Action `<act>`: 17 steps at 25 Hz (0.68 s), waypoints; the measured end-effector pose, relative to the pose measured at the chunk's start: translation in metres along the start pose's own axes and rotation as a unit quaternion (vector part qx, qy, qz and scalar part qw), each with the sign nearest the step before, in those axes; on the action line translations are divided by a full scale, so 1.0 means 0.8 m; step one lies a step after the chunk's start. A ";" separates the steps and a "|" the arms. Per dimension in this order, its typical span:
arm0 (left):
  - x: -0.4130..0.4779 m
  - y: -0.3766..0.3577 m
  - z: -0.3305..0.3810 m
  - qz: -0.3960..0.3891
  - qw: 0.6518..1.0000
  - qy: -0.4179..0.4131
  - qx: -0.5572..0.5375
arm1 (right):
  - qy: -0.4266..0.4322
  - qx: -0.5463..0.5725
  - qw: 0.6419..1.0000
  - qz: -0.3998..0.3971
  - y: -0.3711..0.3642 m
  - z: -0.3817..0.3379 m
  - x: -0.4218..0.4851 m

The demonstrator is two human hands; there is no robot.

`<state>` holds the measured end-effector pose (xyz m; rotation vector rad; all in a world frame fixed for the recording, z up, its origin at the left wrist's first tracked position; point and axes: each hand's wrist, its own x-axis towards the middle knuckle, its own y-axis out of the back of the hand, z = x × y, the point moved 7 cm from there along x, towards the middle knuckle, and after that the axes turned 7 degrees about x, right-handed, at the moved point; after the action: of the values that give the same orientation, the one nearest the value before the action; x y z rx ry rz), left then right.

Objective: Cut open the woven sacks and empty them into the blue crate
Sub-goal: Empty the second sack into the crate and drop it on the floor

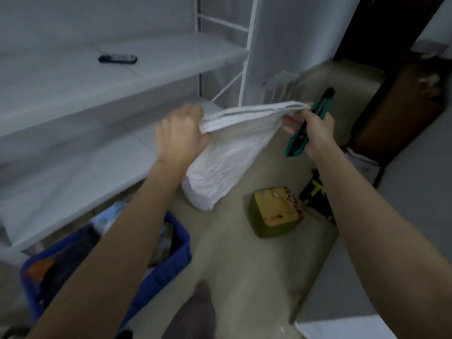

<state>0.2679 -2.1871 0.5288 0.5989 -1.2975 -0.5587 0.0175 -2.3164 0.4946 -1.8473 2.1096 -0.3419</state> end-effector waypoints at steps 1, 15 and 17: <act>-0.050 -0.015 0.014 -0.076 0.997 0.002 -0.010 | -0.017 -0.014 0.999 0.039 0.034 0.026 -0.028; -0.620 -0.122 0.134 -0.727 0.624 -0.013 -0.285 | -0.347 -0.164 0.870 0.310 0.357 0.383 -0.388; -0.668 -0.108 0.132 -0.755 0.590 0.008 -0.287 | -0.366 -0.199 0.842 0.343 0.399 0.397 -0.428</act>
<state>0.0619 -1.8950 0.1083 1.0473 -0.1671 -2.2617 -0.1118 -1.9250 0.1073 -0.9647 2.1304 0.8851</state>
